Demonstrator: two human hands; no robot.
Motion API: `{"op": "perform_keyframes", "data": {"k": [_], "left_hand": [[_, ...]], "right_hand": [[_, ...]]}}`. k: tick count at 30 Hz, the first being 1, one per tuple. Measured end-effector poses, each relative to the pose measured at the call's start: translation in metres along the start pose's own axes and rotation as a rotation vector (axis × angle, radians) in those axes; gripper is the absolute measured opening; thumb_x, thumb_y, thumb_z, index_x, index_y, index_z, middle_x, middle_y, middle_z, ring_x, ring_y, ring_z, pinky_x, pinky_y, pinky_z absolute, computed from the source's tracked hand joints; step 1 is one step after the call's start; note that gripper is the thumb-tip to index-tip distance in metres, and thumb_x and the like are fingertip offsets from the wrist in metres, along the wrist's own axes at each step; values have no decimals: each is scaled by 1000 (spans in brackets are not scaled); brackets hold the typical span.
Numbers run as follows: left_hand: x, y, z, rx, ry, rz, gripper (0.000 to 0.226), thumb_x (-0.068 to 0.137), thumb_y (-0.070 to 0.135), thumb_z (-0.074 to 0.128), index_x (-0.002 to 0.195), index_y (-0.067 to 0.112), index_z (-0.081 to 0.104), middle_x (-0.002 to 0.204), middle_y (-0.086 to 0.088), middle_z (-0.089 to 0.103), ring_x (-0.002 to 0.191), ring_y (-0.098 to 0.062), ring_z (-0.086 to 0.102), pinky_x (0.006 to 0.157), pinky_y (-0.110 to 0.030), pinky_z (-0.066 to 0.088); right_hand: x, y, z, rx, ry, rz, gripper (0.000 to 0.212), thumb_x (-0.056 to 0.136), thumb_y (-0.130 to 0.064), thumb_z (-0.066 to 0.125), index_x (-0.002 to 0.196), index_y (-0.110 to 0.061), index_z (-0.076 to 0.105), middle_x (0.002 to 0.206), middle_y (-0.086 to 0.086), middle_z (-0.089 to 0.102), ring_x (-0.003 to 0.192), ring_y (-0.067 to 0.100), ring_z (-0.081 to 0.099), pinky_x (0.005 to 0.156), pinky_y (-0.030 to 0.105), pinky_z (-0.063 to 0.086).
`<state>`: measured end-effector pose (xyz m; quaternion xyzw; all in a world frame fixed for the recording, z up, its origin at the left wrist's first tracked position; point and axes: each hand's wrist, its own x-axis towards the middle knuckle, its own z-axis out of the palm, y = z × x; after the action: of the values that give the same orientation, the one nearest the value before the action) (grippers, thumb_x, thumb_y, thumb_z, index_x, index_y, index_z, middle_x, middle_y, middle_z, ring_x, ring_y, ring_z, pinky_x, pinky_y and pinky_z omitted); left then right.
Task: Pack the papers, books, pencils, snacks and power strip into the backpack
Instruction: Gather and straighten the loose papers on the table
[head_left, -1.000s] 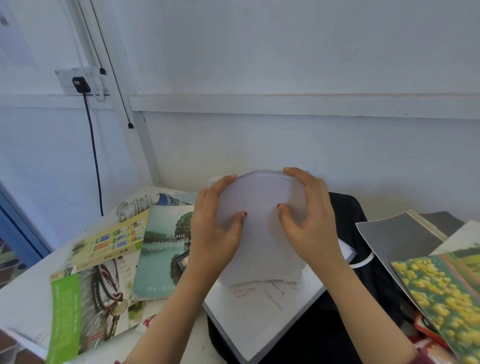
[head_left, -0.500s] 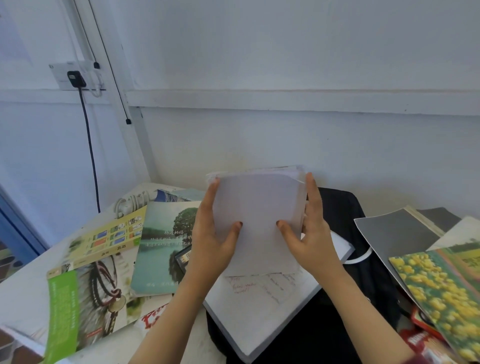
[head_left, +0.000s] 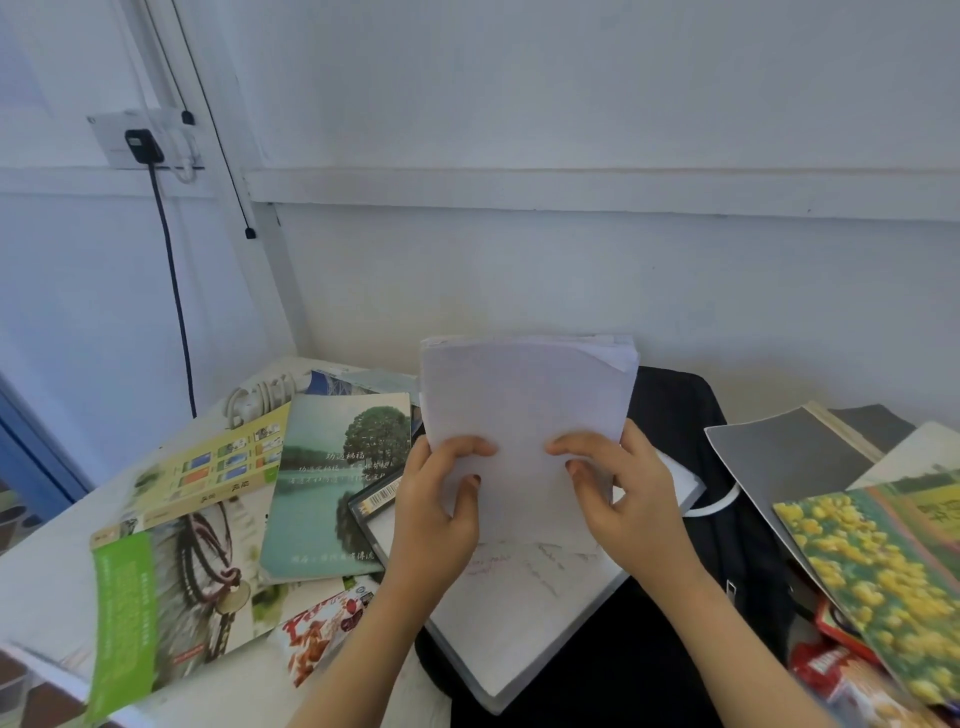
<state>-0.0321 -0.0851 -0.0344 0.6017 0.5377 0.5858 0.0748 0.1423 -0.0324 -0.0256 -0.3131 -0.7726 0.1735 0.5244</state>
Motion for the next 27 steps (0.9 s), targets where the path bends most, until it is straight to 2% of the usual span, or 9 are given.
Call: {"op": "perform_keyframes", "data": {"k": [3,5,7,9,12,16,22,24,27], "left_hand": [[-4,-3,-2,-39,-68,-75,43,75,-1,49,98,34,57,107,21,54,106,5,47,81,-8,41],[-4,-2,-4,-60,-120,-117,43,78,-5,48,100,31,58,109,24,55,109,5,48,86,-8,39],[-2,1,-8,-115,-149,-213,48,80,-13,48,99,29,61,110,22,58,109,5,50,90,-11,40],[2,7,-11,-220,-189,-367,50,81,-15,47,99,29,64,113,16,59,106,-3,54,88,-24,48],[5,14,-15,-410,-264,-577,49,83,-15,45,101,25,67,115,0,62,98,-22,61,81,-41,54],[2,21,-10,-517,-375,-674,45,86,-13,45,106,21,67,110,-4,65,87,-22,65,71,-35,56],[-12,26,6,-430,-515,-652,25,95,14,47,113,28,58,111,-2,62,88,-19,62,74,-34,55],[-16,29,11,-432,-524,-645,26,97,23,42,121,30,49,105,-5,60,84,-17,62,72,-37,56],[-21,26,16,-353,-552,-550,35,95,34,42,127,44,32,106,-4,59,86,-17,65,73,-29,55]], "right_hand": [[-6,1,-3,73,-112,112,37,82,-3,54,98,-35,66,103,-12,64,97,-1,57,72,4,41],[-8,0,-7,141,-183,205,43,85,2,54,98,-37,67,106,-19,66,89,-3,59,67,4,40],[-8,1,-11,231,-233,317,48,86,7,53,98,-37,69,110,-25,63,86,7,62,67,12,45],[-10,1,-16,363,-262,446,49,88,6,51,95,-38,72,111,-22,64,99,14,62,75,21,51],[-15,0,-23,589,-234,624,45,92,3,49,95,-35,73,116,-10,65,108,14,60,79,20,50],[-24,3,-32,678,-214,753,46,91,5,45,105,-30,71,122,0,64,108,21,62,83,30,52],[-39,8,-52,716,-9,913,49,89,8,41,105,-27,71,120,0,64,103,24,63,73,29,56],[-43,11,-63,713,92,930,47,90,7,41,106,-27,70,123,-1,61,107,24,60,71,26,56],[-48,13,-78,682,254,931,45,92,5,40,110,-26,67,127,-4,57,109,20,58,74,24,56]]}}
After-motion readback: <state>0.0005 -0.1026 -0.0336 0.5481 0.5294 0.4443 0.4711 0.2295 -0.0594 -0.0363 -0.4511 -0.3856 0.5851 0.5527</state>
